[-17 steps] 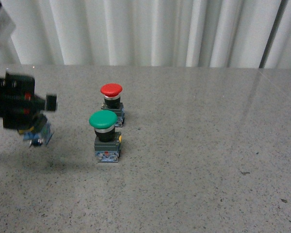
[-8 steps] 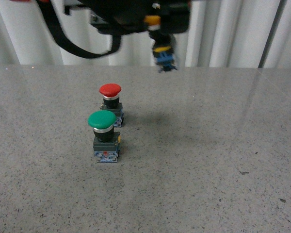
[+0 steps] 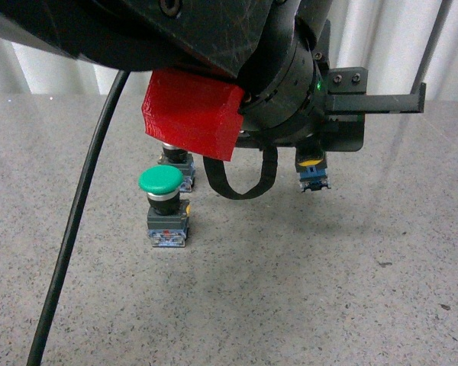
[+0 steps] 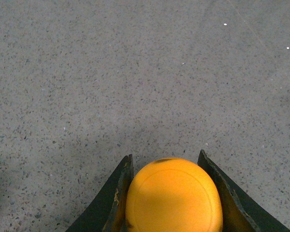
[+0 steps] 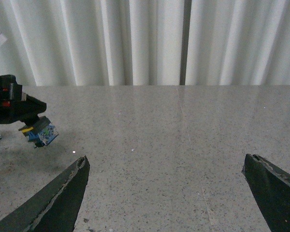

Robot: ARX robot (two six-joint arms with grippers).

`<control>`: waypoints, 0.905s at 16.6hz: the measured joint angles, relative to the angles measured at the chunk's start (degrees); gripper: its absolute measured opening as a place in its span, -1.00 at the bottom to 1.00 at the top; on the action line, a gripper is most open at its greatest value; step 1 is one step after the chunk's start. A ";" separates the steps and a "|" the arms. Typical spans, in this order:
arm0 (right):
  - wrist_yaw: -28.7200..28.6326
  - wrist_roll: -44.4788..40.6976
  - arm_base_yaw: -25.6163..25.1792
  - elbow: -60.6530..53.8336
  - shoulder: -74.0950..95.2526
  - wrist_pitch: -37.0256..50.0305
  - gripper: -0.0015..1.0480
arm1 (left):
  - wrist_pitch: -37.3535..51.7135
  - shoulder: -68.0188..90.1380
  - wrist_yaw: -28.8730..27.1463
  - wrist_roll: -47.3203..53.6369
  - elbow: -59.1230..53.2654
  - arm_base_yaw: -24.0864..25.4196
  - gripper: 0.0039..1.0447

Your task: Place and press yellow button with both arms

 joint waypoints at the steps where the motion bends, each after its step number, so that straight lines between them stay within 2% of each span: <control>1: 0.00 0.00 0.00 0.00 0.00 0.00 0.87 | -0.42 0.72 -0.20 -0.94 0.02 0.00 -0.36; 10: -0.02 0.00 0.00 0.00 0.00 0.00 0.87 | -2.32 4.50 -0.02 -3.91 1.42 -2.05 -0.34; 11: 0.00 0.00 0.00 0.00 0.00 0.00 0.87 | -2.34 4.59 0.02 -4.04 1.49 -2.14 -0.12; 12: 0.00 0.00 0.00 0.00 0.00 0.00 0.87 | -2.49 4.59 0.02 -4.04 1.53 -2.14 0.20; 15: 0.00 0.00 0.00 0.00 0.00 0.00 0.87 | -1.99 4.59 -0.13 -3.74 1.57 -2.14 0.75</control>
